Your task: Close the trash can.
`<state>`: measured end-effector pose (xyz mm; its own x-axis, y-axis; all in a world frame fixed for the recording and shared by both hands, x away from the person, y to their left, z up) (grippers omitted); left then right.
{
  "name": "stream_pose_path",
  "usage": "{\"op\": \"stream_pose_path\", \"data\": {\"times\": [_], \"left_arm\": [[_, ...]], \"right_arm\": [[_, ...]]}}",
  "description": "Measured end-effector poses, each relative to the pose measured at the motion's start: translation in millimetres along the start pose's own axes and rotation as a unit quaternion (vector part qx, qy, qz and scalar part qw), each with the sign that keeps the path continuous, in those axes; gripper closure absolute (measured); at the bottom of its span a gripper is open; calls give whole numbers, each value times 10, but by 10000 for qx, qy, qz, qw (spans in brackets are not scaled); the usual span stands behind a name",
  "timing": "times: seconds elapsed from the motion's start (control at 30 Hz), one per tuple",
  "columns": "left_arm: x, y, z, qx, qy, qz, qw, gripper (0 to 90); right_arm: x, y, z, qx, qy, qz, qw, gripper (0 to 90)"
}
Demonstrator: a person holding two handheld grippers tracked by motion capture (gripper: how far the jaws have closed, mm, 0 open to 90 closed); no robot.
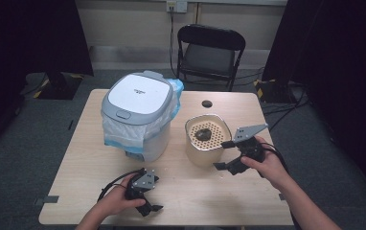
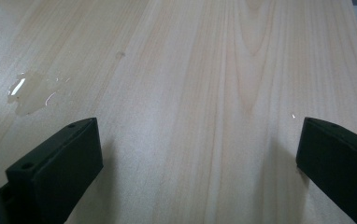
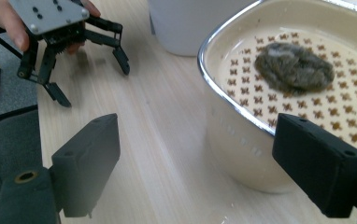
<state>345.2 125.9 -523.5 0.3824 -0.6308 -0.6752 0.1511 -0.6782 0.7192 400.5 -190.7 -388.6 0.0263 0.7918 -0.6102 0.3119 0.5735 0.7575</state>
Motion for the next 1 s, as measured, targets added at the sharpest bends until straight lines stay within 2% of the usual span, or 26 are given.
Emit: {"op": "stream_pose_path", "data": {"times": [0.23,0.4,1.0], "left_arm": [[0,0,0,-3,-1,3,10000,0],[0,0,0,-2,1,3,10000,0],[0,0,0,-2,0,2,10000,0]], "right_arm": [[2,-191,-10,106,7,51,9999,146],[19,-277,-3,150,-30,-9,9999,146],[187,-657,71,371,-88,-90,9992,147]]}}
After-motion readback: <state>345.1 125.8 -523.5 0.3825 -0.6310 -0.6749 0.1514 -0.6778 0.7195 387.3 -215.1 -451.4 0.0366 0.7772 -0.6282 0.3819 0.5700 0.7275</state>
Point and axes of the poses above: each handheld gripper's, and its own axes: x roughly forward along the jaws, y roughly out of its top, z roughly to its right, the point moved 3 cm from there along x, roughly forward along the jaws, and after that the axes turned 15 degrees about y, right-handed, at the moved point
